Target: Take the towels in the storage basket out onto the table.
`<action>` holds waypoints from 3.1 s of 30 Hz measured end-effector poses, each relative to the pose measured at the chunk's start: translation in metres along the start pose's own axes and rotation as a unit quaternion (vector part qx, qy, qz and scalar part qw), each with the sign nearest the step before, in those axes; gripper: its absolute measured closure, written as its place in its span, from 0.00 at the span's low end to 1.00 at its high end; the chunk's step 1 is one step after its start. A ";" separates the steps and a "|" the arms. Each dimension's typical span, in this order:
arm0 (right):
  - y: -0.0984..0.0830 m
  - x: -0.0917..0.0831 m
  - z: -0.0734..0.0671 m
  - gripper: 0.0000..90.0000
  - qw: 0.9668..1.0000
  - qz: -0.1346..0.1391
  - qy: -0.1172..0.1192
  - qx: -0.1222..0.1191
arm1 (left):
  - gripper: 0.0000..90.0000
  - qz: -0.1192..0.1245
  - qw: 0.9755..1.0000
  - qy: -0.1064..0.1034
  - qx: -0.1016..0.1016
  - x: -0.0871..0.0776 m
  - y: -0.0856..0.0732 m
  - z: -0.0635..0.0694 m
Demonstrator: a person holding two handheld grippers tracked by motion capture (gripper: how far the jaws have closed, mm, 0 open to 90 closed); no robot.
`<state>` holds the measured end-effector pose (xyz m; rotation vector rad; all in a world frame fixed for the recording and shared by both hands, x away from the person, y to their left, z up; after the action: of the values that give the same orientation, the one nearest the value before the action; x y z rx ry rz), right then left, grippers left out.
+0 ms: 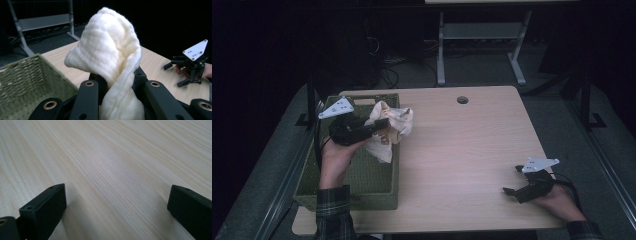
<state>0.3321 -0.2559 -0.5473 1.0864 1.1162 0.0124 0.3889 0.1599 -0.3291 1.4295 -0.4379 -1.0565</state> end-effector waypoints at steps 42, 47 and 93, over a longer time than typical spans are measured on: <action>0.000 0.000 0.000 0.02 1.000 0.001 0.001 -0.002 | 0.82 -0.037 0.993 -0.105 0.044 0.113 0.015 0.085; 0.000 0.000 0.000 0.02 1.000 0.001 0.001 -0.002 | 0.82 -0.045 0.991 -0.114 0.048 0.128 0.010 0.095; 0.000 0.000 0.000 0.02 1.000 0.000 0.001 -0.003 | 0.76 -0.203 0.967 -0.119 0.094 0.255 -0.136 0.145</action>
<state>0.3324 -0.2560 -0.5474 1.0820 1.1167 0.0167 0.3588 -0.1014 -0.5176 1.6083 -0.4348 -1.5620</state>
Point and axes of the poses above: each handheld gripper's, and its own axes: x roughly forward along the jaws, y roughly out of its top, z roughly to its right, the point moved 9 cm from there along x, roughly forward along the jaws, and after that the axes turned 4 degrees about -y, right-handed, at the moved point
